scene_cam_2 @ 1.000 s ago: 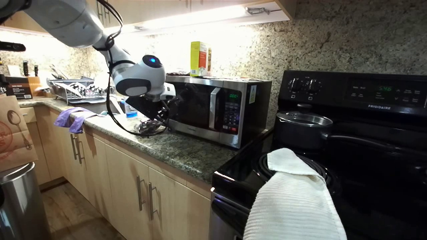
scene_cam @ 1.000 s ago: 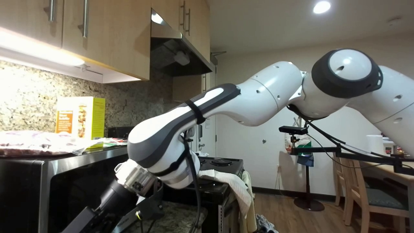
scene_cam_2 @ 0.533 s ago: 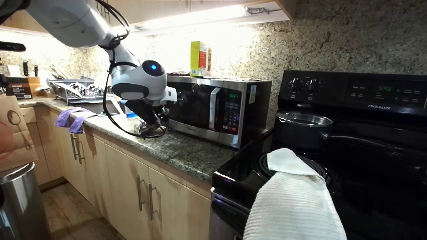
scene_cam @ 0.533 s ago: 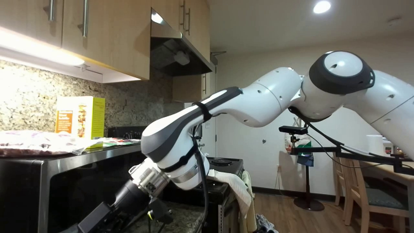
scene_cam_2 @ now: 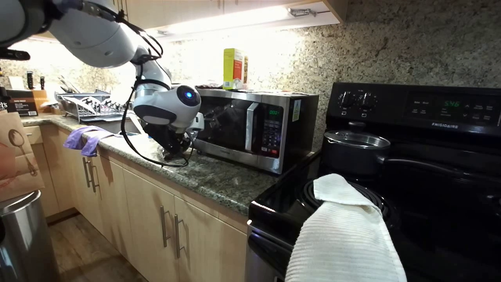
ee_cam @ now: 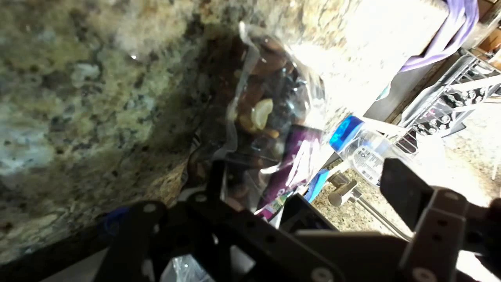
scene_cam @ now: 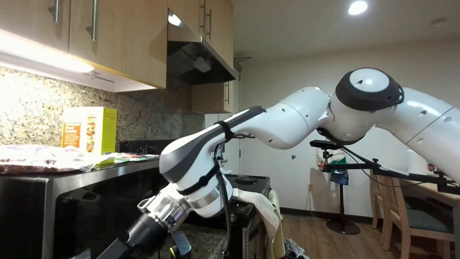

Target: Move the packet from the left side of the counter to the top of the microwave

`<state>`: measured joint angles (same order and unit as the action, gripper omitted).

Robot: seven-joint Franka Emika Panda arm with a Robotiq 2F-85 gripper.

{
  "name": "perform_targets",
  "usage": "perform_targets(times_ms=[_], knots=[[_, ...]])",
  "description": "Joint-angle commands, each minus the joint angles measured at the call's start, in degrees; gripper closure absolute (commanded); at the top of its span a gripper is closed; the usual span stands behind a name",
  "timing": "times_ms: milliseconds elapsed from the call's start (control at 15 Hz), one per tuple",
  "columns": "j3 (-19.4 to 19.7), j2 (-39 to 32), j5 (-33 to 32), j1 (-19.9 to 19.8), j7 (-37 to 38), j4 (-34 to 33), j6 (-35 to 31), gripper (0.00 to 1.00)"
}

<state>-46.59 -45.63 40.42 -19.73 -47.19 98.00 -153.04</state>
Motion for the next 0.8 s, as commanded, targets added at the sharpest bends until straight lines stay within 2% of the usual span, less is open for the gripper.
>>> perform_targets(times_ms=[0,333,733], knots=[[1.95,1.26,1.12,0.80,-1.09,0.36,1.16,0.00],[3.48,2.39,0.99,2.43,-1.75,0.24,-0.58,0.00],[9.35,6.75,-0.49,7.66,1.44,1.60,-5.74,0.00]])
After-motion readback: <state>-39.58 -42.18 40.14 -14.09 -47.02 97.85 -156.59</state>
